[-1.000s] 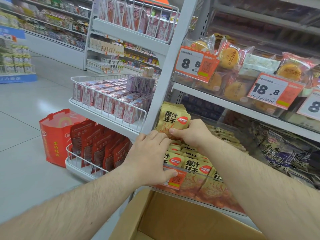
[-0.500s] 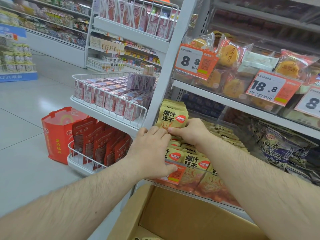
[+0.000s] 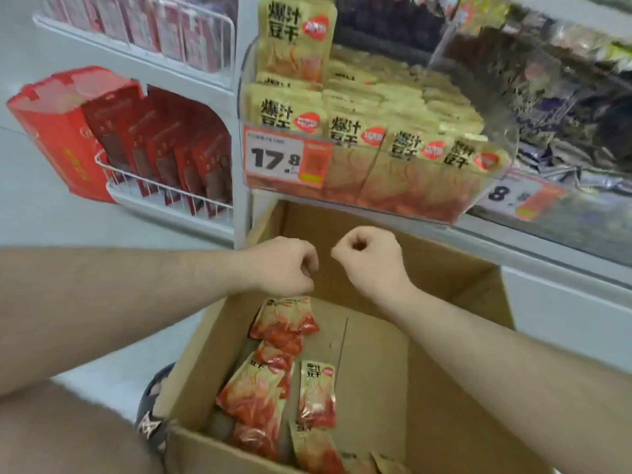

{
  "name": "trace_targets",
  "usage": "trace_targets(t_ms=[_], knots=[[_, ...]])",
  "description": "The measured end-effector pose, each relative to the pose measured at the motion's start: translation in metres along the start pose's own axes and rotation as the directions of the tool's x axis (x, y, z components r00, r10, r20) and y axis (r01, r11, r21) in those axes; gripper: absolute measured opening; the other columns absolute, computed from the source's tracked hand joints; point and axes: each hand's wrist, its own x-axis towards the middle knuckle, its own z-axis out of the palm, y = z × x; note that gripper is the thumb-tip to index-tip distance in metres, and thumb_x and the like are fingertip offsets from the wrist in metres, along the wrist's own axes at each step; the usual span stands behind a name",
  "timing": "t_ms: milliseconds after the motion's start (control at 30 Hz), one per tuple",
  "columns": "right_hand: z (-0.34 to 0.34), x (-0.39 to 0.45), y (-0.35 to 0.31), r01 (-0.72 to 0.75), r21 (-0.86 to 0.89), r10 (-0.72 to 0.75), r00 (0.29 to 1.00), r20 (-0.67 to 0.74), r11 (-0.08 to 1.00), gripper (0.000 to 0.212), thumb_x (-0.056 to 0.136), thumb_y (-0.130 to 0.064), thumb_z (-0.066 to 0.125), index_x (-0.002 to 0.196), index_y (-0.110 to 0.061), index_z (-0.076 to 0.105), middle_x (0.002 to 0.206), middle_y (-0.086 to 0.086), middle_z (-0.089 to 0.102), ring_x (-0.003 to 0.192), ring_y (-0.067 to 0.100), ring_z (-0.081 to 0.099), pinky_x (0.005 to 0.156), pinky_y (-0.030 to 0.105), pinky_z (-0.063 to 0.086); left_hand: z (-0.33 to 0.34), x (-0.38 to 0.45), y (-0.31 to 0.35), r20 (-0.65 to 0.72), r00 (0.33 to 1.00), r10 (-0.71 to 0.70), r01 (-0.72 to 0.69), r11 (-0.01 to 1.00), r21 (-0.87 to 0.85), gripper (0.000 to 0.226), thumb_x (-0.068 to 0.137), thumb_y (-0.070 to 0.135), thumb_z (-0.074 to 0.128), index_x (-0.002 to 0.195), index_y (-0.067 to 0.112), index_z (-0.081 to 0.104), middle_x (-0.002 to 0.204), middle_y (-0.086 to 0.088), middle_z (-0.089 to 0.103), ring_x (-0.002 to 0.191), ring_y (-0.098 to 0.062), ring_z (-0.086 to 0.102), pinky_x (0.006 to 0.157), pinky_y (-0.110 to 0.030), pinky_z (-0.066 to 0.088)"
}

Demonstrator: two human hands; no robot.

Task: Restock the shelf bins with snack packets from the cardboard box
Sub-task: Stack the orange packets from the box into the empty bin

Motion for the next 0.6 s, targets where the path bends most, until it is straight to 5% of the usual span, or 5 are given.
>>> trace_targets(t_ms=[133,300,400,500,600], knots=[[0.056,-0.012,0.107,-0.304,-0.346,0.419,0.846,0.33,0.887,0.013,0.083,-0.017,0.061,0.08,-0.008,0.07,0.086,0.003,0.072,0.084,0.023,0.067,0.075,0.031,0.055,0.031,0.014,-0.004,0.163,0.98,-0.114,0.133,0.985,-0.114,0.013,0.088,0.017,0.062,0.099,0.022,0.066,0.088,0.01,0.064,0.074,-0.006,0.056,0.063,-0.018,0.044],[0.108,-0.044,0.172,-0.42,-0.639,0.751,0.506,0.426,0.645,0.041,0.082,-0.041,0.072,0.103,-0.01,0.056,0.075,0.002,0.057,0.059,0.014,0.056,0.046,0.02,0.044,0.051,0.026,-0.01,0.333,0.917,-0.22,0.312,0.916,-0.252,0.016,0.088,0.016,0.065,0.102,0.008,0.069,0.078,-0.006,0.058,0.069,-0.021,0.047,0.062,-0.031,0.037],[0.15,-0.063,0.204,-0.486,-0.682,0.835,0.376,0.402,0.547,0.113,0.051,-0.077,0.076,0.134,-0.009,0.04,0.118,0.004,0.061,0.106,0.019,0.064,0.087,0.028,0.054,0.056,0.032,-0.016,0.37,0.894,-0.253,0.361,0.895,-0.261,0.008,0.087,0.018,0.066,0.08,0.016,0.064,0.072,-0.006,0.053,0.069,-0.022,0.044,0.063,-0.032,0.034],[0.172,-0.076,0.224,-0.471,-0.732,0.846,0.457,0.275,0.492,0.143,0.057,-0.08,0.069,0.155,-0.01,-0.009,0.145,0.014,0.035,0.132,0.031,0.046,0.102,0.041,0.048,0.058,0.033,-0.016,0.393,0.876,-0.278,0.398,0.878,-0.265,0.005,0.088,0.018,0.066,0.084,0.019,0.063,0.077,-0.008,0.055,0.073,-0.022,0.047,0.063,-0.031,0.037],[0.171,-0.081,0.22,-0.513,-0.692,0.831,0.505,0.236,0.508,0.132,0.059,-0.069,0.075,0.153,-0.015,-0.001,0.136,0.014,0.037,0.126,0.032,0.05,0.094,0.041,0.053,0.063,0.032,-0.015,0.426,0.859,-0.285,0.419,0.868,-0.266,0.009,0.09,0.018,0.065,0.098,0.017,0.063,0.086,-0.011,0.054,0.078,-0.021,0.047,0.061,-0.028,0.038]])
